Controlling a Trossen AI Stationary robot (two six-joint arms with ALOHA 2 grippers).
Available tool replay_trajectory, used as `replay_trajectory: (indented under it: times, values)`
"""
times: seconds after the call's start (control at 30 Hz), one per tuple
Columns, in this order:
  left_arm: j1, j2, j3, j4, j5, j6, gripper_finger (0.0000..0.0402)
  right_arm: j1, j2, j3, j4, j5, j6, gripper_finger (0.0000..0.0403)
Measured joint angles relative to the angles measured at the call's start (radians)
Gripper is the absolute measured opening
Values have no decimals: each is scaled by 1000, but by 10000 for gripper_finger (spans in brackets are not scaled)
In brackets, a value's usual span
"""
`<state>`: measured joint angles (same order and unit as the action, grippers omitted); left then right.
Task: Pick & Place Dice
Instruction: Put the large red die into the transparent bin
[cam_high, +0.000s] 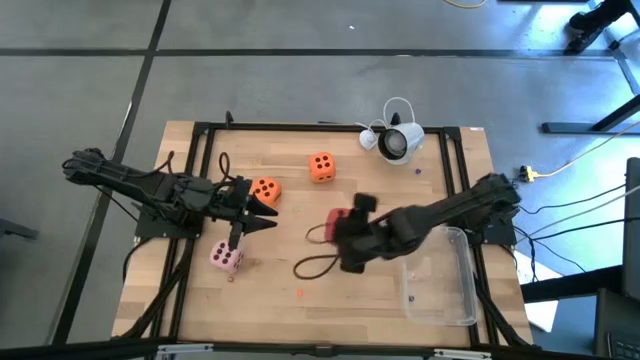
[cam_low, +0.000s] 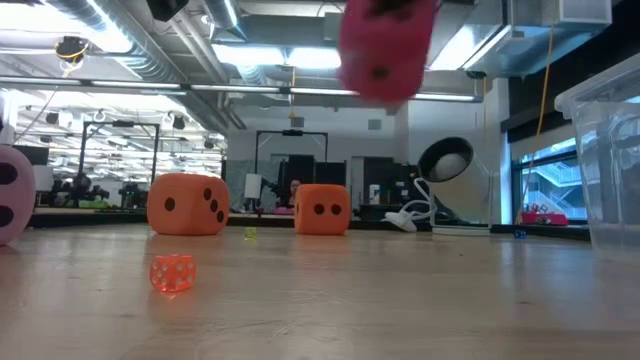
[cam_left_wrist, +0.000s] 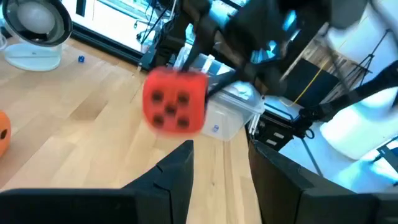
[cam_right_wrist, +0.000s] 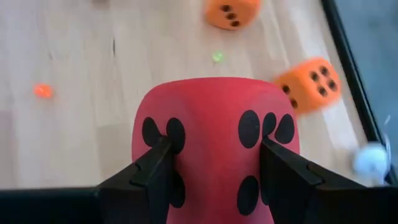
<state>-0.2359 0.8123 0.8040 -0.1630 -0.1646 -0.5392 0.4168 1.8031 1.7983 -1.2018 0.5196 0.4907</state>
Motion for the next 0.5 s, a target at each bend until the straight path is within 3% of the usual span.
replay_trajectory:
  times: [0.27,0.5]
  values:
    - [0,-34,0,2,-18,1,148,91,-188,116,-342,-180,351,189]
    - [0,-61,0,1,-36,3,148,242,-312,123,-370,-330,545,181]
